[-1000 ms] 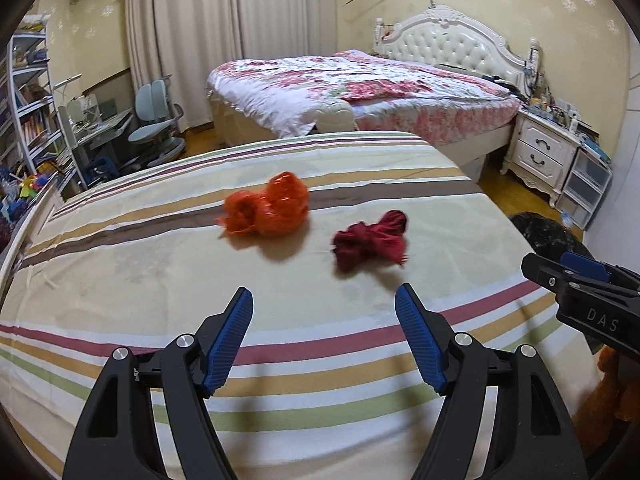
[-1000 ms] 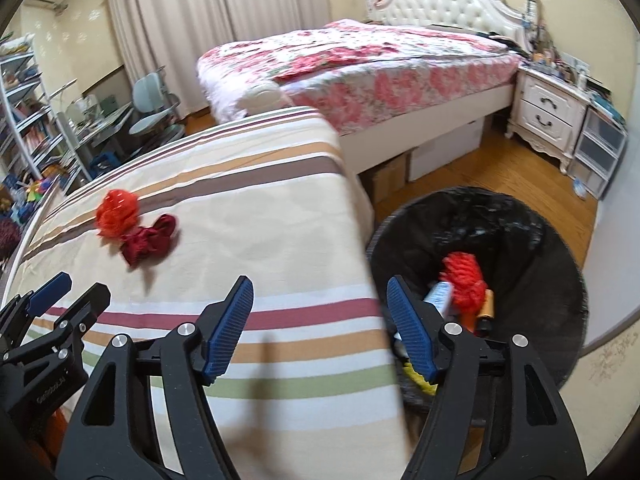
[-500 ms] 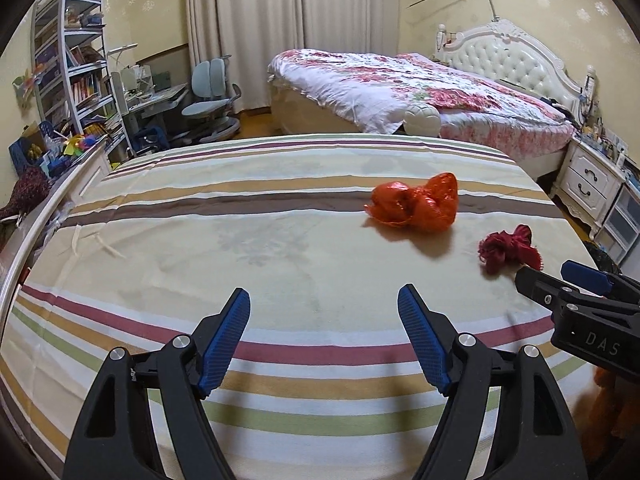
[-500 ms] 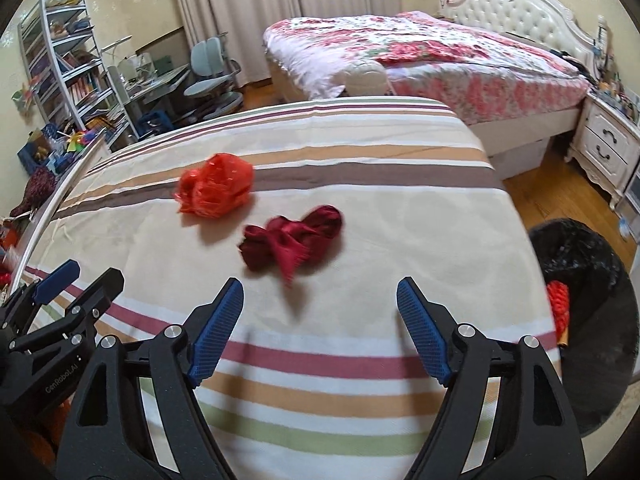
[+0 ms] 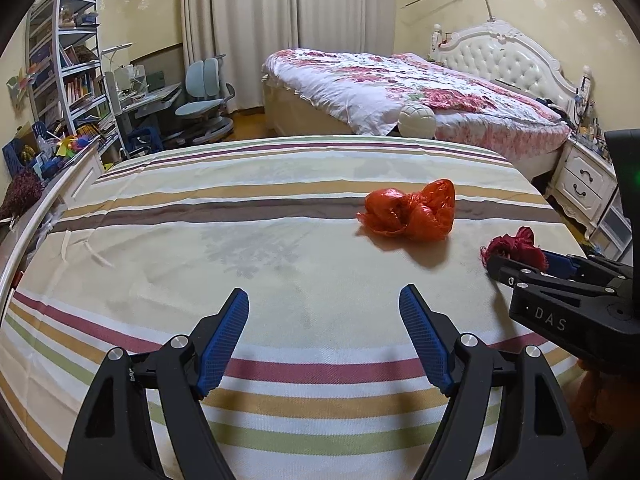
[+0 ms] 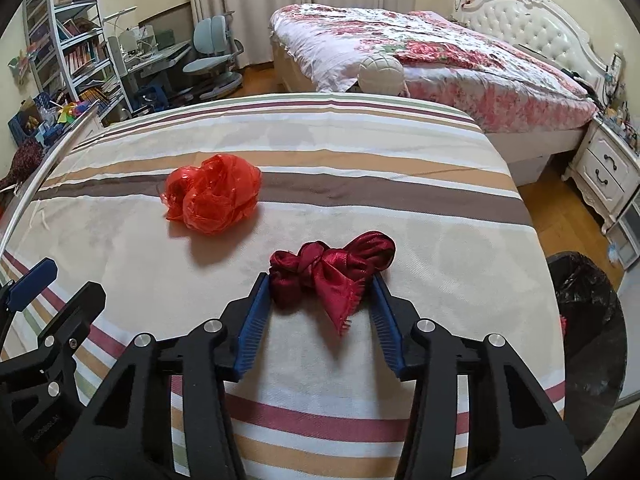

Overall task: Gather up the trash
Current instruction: 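Grasp the dark red ribbon cloth with the right gripper, then grasp the orange plastic bag with the left gripper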

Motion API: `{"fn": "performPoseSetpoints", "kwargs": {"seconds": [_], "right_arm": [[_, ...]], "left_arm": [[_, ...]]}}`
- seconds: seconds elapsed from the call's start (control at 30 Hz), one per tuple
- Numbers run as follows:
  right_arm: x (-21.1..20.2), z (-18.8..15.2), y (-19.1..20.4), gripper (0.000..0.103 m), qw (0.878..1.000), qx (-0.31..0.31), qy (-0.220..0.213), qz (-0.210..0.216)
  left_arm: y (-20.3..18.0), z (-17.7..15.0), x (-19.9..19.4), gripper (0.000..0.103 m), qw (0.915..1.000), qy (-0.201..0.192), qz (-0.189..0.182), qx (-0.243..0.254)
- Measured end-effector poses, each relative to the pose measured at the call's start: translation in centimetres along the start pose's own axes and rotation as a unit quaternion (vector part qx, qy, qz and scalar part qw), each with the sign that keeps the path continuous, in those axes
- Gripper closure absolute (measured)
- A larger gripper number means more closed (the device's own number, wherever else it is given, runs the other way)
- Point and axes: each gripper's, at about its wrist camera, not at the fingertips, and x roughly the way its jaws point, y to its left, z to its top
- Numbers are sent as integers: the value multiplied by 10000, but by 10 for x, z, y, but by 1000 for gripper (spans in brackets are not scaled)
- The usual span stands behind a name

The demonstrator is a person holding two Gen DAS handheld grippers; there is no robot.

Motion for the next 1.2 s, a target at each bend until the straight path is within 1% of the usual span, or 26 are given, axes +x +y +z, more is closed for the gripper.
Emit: {"fn": "performPoseSetpoints", "kwargs": {"seconds": [0.23, 0.43, 0.8, 0.9, 1.0, 1.1, 1.13, 1.17, 1.2], "right_arm": [[6, 9, -33, 56, 9996, 250, -9, -142], [11, 14, -50, 56, 9992, 339, -12, -187], [13, 15, -54, 56, 9993, 355, -17, -105], [13, 15, -54, 55, 9993, 355, -16, -107], [13, 15, -54, 55, 9993, 347, -15, -118], [12, 15, -54, 55, 9993, 349, -14, -117], [12, 15, -54, 55, 9993, 347, -15, -120], [12, 15, -54, 55, 9993, 348, -14, -119], [12, 15, -54, 55, 9993, 349, -17, -119]], "left_arm": [[-20, 13, 15, 27, 9997, 81, -177, 139], [-39, 24, 31, 27, 9992, 176, -200, 299], [-53, 41, 53, 27, 9986, 334, -229, 352], [-54, 44, 60, 27, 9983, 431, -245, 314], [-50, 46, 68, 27, 9971, 627, -396, 195], [-46, 45, 70, 43, 9958, 747, -530, 81], [-45, 44, 68, 47, 9960, 705, -536, 81], [-46, 44, 67, 49, 9959, 692, -572, 109], [-48, 43, 66, 53, 9958, 680, -593, 174]]}}
